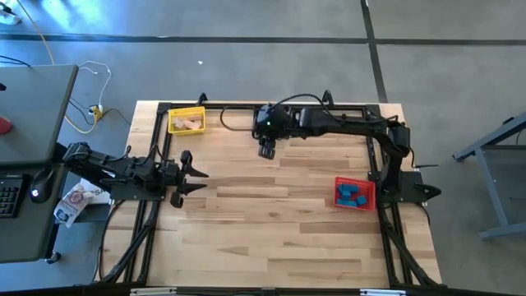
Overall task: Sort & place blocks by color
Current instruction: Return to Home Position
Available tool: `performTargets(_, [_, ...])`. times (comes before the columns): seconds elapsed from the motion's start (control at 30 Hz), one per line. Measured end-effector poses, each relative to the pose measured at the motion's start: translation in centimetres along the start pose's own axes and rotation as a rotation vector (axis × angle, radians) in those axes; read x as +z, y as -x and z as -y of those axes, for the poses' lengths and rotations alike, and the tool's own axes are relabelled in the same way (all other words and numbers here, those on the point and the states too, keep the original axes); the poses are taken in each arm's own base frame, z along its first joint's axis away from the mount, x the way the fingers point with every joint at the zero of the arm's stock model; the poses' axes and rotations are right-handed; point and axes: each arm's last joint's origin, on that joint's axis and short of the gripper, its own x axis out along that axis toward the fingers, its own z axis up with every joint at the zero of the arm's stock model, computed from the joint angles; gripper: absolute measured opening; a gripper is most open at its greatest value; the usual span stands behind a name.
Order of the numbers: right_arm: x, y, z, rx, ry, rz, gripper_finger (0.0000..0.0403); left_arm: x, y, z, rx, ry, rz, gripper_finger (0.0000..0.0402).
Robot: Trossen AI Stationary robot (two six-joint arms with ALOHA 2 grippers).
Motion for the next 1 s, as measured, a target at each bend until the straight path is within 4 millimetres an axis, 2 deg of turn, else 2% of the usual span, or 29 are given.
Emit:
performTargets(0.13, [0.5,1.8,-1.7,0.026,0.066,0.034,0.0172,-0.4,-0.1,-0.1,0.02,0.032,-0.04,0.0135])
performTargets(0.23, [0.4,3.2,-2.3,0.042,0.087,0.015,0.0172,-0.5,-0.1,0.0,0.011,0.031,-0.055,0.0135])
performTargets(0.47, [-1.3,5.8,-3.3,0.057,0.086,-0.043,0.0172,-0.5,-0.2,0.0,0.019,-0.015,-0.059,0.0135])
performTargets(0.57, [-3.7,6.6,-4.2,0.029,0.067,-0.009,0.0172,-0.5,-0.2,0.0,0.019,-0.017,-0.059,0.0135])
performTargets(0.7, [-8.4,8.0,-5.2,0.011,-0.003,0.063,0.0172,-0.5,-0.2,0.0,0.022,-0.017,-0.06,0.0135])
performTargets(1.0, [-16.6,12.1,-5.9,0.083,-0.183,0.308,0.0172,-0.5,-0.2,0.0,0.022,-0.018,-0.06,0.0135])
